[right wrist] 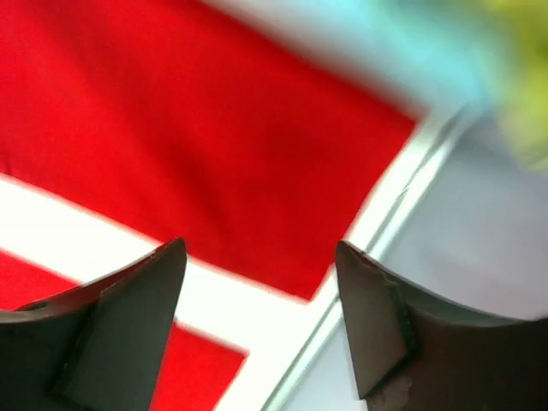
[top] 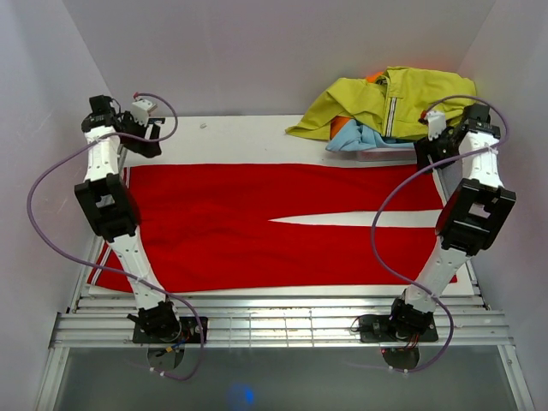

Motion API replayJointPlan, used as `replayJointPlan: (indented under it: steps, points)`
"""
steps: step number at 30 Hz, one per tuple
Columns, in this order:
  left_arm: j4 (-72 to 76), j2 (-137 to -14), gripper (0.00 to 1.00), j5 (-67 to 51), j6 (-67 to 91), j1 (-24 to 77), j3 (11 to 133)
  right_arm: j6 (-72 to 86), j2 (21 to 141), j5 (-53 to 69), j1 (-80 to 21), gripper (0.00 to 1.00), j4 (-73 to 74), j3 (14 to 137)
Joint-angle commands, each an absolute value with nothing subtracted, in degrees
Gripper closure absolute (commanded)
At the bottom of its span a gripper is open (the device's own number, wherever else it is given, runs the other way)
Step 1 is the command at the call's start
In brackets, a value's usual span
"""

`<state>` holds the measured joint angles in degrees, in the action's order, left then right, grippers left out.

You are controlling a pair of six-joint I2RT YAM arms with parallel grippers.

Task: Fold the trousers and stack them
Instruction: Flatten the trousers out

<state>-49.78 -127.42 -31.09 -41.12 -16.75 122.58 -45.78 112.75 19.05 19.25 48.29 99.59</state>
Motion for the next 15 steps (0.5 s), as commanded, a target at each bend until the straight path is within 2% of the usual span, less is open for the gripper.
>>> replayJointPlan:
  steps: [1, 4, 5, 7, 15]
  points:
    - [-54.8, -128.0, 0.15, -34.9, -44.2, -15.5, 120.9, -46.1, 118.7, 22.4, 17.1, 0.35, 54.0, 106.3]
    - [-54.0, -129.3, 0.21, -34.5, -43.2, -15.7, 118.6, -43.6, 120.7, 20.8, 14.9, 0.49, 51.1, 103.9]
    - [-54.0, -129.5, 0.26, -34.5, -43.2, -15.8, 118.1, -43.4, 120.8, 19.4, 14.5, 0.52, 50.2, 102.5]
    - [-54.1, -129.6, 0.29, -34.3, -43.4, -16.0, 115.8, -43.5, 120.5, 17.7, 13.0, 0.58, 47.5, 97.7]
    - [-55.8, -127.7, 0.40, -31.1, -48.4, -16.8, 105.9, -47.9, 116.6, 11.3, 12.5, 0.67, 44.8, 82.3]
